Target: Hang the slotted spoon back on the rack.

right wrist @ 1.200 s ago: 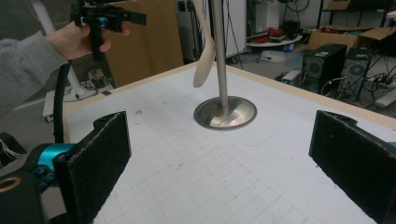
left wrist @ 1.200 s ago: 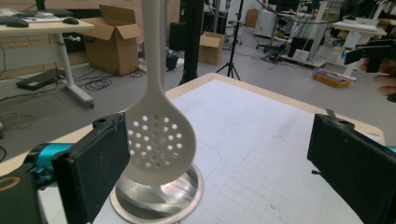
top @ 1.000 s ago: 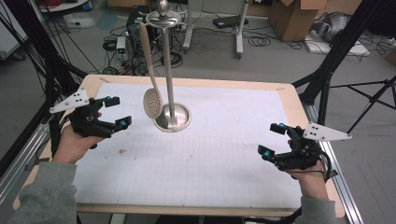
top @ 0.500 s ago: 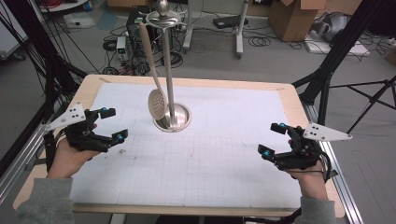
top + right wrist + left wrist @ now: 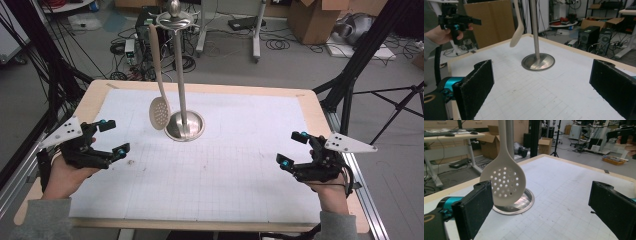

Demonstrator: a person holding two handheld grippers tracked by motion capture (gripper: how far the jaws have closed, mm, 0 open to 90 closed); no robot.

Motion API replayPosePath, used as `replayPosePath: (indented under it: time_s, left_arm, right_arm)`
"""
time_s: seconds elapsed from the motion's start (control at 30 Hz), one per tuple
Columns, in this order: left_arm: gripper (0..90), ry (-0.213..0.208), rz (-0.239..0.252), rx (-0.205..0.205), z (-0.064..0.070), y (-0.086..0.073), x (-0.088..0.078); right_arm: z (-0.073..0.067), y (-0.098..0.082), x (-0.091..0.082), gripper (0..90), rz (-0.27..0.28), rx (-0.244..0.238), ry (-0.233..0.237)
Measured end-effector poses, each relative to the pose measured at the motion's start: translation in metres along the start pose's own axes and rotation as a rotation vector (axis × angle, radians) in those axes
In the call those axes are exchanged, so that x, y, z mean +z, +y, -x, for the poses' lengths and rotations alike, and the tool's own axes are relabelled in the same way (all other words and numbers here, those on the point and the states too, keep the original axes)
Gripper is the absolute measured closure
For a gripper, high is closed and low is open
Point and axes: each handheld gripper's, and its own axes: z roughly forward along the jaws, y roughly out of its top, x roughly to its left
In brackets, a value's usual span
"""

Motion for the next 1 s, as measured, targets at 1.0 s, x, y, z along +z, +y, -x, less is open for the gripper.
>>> replayPosePath:
  time_s: [1.0]
  left_arm:
    - [6.3,0.165,-0.026,-0.076,-0.022,-0.035,-0.033]
  right_arm:
    - [0.027,-0.018,-0.030,4.2,0.051,0.062,-0.160]
